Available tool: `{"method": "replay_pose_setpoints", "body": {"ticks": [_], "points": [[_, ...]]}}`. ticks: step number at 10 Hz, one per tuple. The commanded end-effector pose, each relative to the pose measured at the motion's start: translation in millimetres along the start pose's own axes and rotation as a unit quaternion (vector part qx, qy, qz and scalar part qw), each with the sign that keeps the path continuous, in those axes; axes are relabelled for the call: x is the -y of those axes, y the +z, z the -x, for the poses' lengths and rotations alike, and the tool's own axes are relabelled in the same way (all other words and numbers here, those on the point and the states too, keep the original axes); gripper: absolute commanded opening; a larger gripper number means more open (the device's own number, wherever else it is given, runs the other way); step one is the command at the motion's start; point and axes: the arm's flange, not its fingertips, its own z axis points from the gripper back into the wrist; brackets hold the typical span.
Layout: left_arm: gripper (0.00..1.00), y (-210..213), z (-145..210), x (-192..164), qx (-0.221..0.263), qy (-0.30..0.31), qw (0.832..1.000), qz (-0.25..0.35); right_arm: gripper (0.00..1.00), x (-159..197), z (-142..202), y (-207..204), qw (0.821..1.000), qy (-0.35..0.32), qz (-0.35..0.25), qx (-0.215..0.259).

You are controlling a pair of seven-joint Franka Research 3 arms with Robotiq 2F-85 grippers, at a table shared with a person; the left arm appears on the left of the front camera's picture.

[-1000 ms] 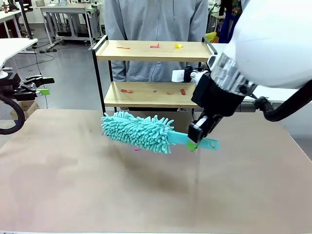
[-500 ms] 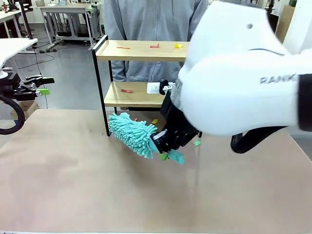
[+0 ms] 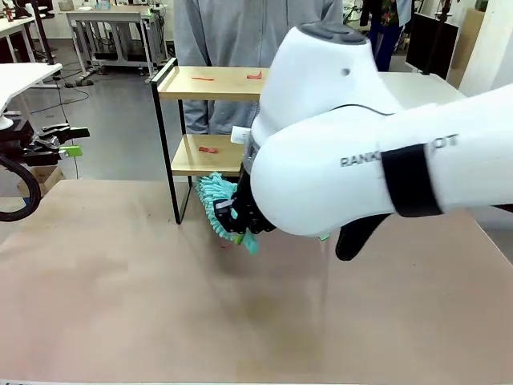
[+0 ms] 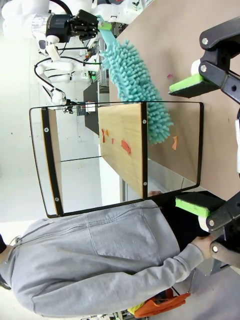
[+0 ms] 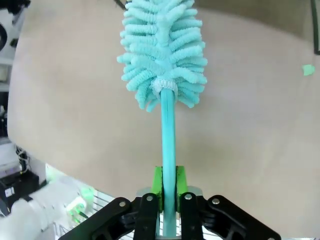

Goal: Clean the shelf.
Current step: Clean the specific section of the Shelf indicated by the human with the Duster.

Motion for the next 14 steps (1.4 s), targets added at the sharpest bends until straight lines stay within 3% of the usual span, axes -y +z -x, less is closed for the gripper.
{"method": "replay_pose_setpoints", "body": {"ticks": [1, 2, 3, 5, 7, 11, 14], "points": [[1.0, -0.9, -2.5, 1.0, -0.001, -0.006, 1.0, -0.001, 0.13, -31.5, -23.3, -21.5, 0.999, -0.018, 0.018, 0.041], [1.0, -0.9, -2.5, 1.0, -0.001, -0.006, 1.0, -0.001, 0.13, -36.8, -28.1, -26.3, 0.999, -0.018, 0.02, 0.046], [1.0, -0.9, -2.5, 1.0, -0.001, -0.006, 1.0, -0.001, 0.13, -7.7, -8.3, -9.4, 1.0, -0.008, 0.001, 0.01], [1.0, -0.9, -2.5, 1.0, -0.001, -0.006, 1.0, -0.001, 0.13, -7.7, -8.3, -9.4, 1.0, -0.008, 0.001, 0.01], [1.0, -0.9, -2.5, 1.0, -0.001, -0.006, 1.0, -0.001, 0.13, -34.2, -19.6, -34.1, 0.999, 0.01, 0.027, 0.017], [1.0, -0.9, -2.5, 1.0, -0.001, -0.006, 1.0, -0.001, 0.13, -74.1, -24.6, -73.8, 0.996, -0.06, 0.051, 0.05], [1.0, -0.9, -2.5, 1.0, -0.001, -0.006, 1.0, -0.001, 0.13, -93.8, -23.7, -96.1, 0.99, -0.081, 0.057, 0.101]]}}
